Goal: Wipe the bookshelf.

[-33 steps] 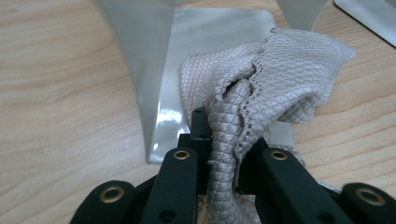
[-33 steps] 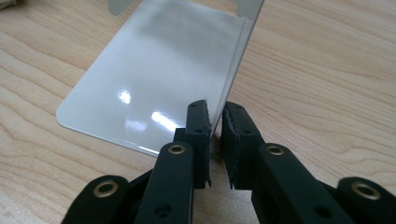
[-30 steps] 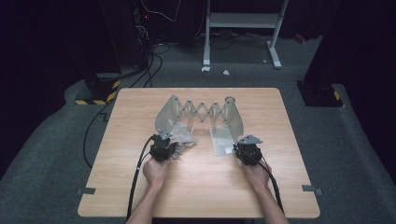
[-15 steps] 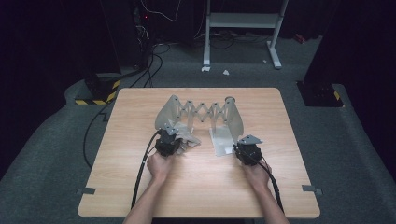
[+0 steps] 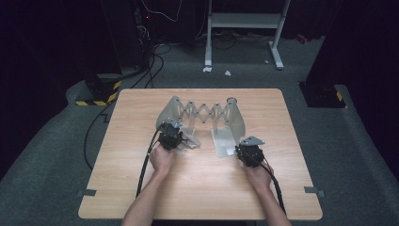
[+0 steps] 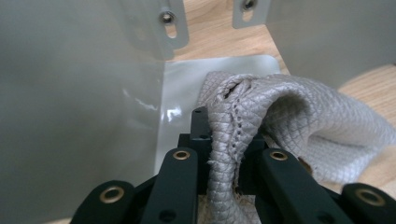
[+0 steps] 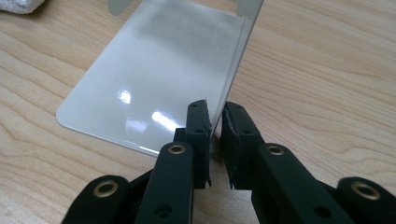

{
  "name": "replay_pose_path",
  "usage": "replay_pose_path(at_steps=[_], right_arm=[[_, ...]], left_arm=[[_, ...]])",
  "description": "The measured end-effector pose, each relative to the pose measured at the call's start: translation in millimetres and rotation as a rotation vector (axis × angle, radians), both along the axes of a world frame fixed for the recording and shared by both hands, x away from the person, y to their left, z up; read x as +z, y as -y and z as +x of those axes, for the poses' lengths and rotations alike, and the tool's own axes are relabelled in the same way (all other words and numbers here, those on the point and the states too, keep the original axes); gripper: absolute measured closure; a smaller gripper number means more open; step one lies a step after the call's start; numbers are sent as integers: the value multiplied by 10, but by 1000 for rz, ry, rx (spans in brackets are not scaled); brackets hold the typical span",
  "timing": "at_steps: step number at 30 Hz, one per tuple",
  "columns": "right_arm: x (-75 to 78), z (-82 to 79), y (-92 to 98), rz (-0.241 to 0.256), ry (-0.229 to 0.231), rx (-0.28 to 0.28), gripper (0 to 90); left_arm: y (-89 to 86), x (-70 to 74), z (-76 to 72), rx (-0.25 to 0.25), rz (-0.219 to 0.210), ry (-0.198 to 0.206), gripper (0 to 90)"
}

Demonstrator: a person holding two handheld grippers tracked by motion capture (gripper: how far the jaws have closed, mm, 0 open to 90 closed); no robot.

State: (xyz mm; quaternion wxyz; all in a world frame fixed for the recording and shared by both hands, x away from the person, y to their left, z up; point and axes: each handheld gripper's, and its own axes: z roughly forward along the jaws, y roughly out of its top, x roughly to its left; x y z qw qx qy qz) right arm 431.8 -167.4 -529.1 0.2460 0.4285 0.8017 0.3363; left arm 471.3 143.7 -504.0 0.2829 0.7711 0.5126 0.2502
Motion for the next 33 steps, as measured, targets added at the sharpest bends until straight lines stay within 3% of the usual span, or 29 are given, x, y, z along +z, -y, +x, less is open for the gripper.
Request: replay_pose_path(at_steps=[9, 21, 26, 33], right_arm=[[1, 2, 4, 1, -2, 0, 815], [0, 0, 0, -2, 1, 1, 815], [1, 0, 2, -1, -1, -1, 815], [0, 0, 1, -1, 1, 1, 814]], left_arm=[[-42, 260, 12, 9, -27, 45, 815], [-153, 714, -19, 30, -88, 142, 814], [-136, 673, 1, 28, -83, 135, 814], [-81, 418, 37, 19, -71, 86, 814]])
